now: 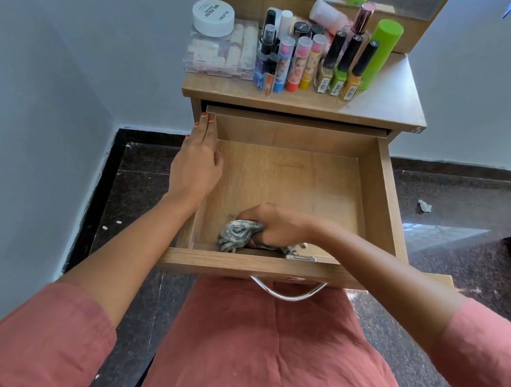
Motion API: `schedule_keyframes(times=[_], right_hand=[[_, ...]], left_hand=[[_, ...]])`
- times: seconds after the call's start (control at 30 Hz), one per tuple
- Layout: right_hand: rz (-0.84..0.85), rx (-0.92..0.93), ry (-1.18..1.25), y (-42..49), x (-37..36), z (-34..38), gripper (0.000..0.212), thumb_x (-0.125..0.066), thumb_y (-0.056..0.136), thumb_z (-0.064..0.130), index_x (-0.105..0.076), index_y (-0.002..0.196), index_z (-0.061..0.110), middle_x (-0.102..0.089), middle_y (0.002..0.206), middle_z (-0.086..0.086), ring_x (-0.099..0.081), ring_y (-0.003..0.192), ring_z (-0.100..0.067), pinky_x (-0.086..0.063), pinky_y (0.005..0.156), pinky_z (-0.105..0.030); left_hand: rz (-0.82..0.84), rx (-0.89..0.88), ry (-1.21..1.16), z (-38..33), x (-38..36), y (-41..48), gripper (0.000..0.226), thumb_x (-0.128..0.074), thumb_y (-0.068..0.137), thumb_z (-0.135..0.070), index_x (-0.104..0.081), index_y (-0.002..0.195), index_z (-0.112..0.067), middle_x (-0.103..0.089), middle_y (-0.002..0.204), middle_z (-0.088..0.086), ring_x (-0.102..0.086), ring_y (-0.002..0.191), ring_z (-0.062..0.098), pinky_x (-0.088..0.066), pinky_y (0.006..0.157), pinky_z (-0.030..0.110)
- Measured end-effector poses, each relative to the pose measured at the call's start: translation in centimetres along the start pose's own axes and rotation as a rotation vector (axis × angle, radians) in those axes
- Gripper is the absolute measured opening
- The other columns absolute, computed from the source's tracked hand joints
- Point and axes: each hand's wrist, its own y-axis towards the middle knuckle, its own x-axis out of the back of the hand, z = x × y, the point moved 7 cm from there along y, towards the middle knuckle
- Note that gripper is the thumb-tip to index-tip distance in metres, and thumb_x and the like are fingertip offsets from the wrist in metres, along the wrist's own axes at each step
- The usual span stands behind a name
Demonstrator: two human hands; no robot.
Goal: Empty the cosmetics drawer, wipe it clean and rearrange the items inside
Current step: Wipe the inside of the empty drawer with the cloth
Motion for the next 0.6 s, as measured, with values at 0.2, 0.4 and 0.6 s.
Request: schedule_keyframes(times=[0.2, 0.4, 0.6], right_hand=[[-0.313, -0.173, 0.232, -3.0, 2.6, -3.0, 0.021, -0.056, 0.082, -0.004, -0.059, 0.102, 0.001, -0.062, 0.085, -0.010, -0.058, 0.074, -0.020, -0.047, 0.058, -0.022], [-0.605, -0.267, 0.713, -5.1, 4.6, -5.1, 0.011, -0.058, 0.085, 0.002, -0.062, 0.093, 0.008, -0.067, 0.097, -0.016, -0.064, 0.093, -0.028, -0.051, 0.084, -0.041], [-0.878, -0.240, 0.733, -6.0, 6.4, -4.7, 0.011, -0.056, 0.086, 0.005, -0.064, 0.088, 0.013, -0.068, 0.089, -0.010, -0.064, 0.087, -0.025, -0.052, 0.079, -0.037]], left_hand=[[0.030, -0.143, 0.191, -1.5, 0.1, 0.0, 0.052, -0.037, 0.095, -0.012, -0.021, 0.143, 0.002, -0.014, 0.154, 0.016, -0.010, 0.144, 0.026, -0.007, 0.119, 0.035], [0.080, -0.066, -0.064, -5.3, 0.7, -2.1, 0.032, -0.038, 0.098, -0.019, -0.055, 0.119, -0.001, -0.059, 0.118, 0.016, -0.057, 0.107, 0.026, -0.047, 0.084, 0.033], [0.262, 0.358, -0.861, -7.2, -2.6, -4.4, 0.046, -0.031, 0.094, -0.054, -0.050, 0.068, -0.021, -0.053, 0.076, 0.007, -0.050, 0.075, 0.019, -0.043, 0.071, 0.035]])
